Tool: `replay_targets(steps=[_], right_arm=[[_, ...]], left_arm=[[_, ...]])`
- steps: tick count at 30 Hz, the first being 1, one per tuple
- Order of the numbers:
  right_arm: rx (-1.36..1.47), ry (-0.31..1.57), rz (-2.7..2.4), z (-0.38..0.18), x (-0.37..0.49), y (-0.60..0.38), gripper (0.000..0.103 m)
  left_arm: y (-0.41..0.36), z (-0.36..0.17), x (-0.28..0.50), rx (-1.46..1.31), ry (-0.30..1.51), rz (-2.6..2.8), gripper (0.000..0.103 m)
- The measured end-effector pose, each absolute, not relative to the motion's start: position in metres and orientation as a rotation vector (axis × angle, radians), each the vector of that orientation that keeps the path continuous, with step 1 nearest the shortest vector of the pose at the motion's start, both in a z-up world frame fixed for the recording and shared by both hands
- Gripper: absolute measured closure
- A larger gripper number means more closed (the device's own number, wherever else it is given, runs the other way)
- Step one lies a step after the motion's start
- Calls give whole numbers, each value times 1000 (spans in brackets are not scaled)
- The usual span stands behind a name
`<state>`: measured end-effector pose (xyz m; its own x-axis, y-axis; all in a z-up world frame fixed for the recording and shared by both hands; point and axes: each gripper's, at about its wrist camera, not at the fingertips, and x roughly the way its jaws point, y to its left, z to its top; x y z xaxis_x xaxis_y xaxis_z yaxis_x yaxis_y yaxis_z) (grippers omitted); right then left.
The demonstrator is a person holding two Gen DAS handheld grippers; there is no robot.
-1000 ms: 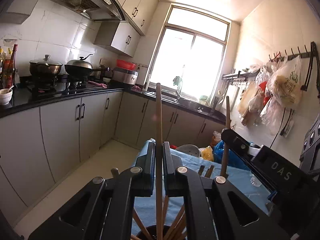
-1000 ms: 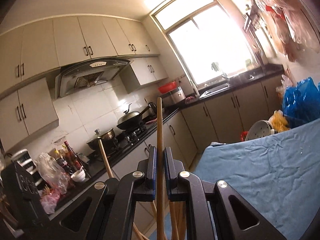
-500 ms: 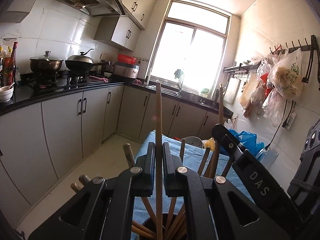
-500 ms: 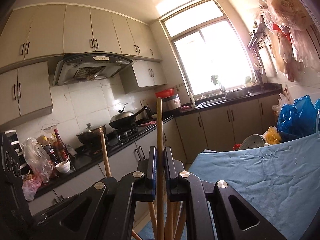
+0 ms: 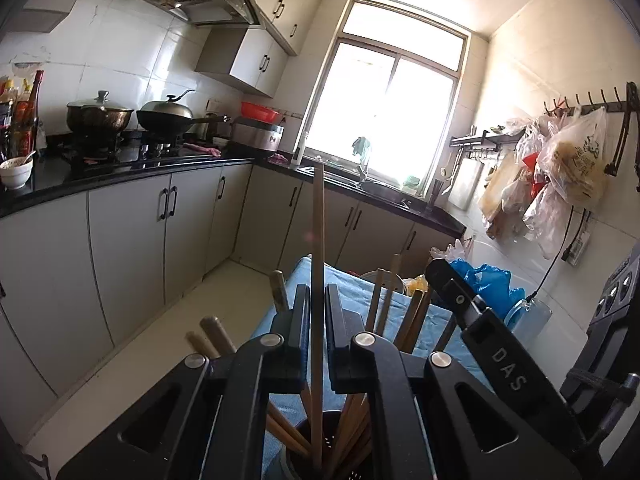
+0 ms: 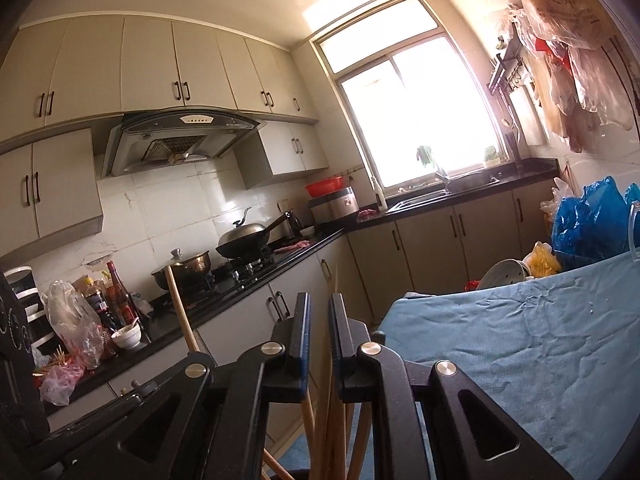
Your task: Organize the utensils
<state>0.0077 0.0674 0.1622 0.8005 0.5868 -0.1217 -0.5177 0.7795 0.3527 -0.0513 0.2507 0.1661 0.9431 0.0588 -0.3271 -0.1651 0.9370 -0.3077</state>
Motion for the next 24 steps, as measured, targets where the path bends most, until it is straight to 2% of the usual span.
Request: replay_targets(steps=[4,9,11,12,14,15,16,18,20,23,24], right_arm=[[314,230,601,166,3,63,70],[306,210,588,176,-10,52,62],[298,203,572,181,-16,46,50],[292,202,559,182,-20,41,48],[283,206,539,184,-27,30,43],[280,209,529,184,-30,27,40],[272,217,507,183,-35,20,37],[260,235,470,180,-45,6,34],[248,261,439,175,-54,-5,33],[237,310,409,166,-67,-20,30],[233,329,398,162,-73,-25,29]], left_arm=[[250,167,-55,-338,323,119,96],[246,173,-65,-314,327,132,96],[245,178,-73,-309,338,141,96],[245,180,-77,-310,342,143,93],[244,182,-89,-312,354,154,79],[244,183,-95,-313,356,163,67],[243,183,-102,-315,356,173,63],[240,183,-117,-316,359,181,62],[235,181,-130,-304,375,187,52],[224,178,-148,-274,382,202,35],[220,177,-152,-264,379,213,24]])
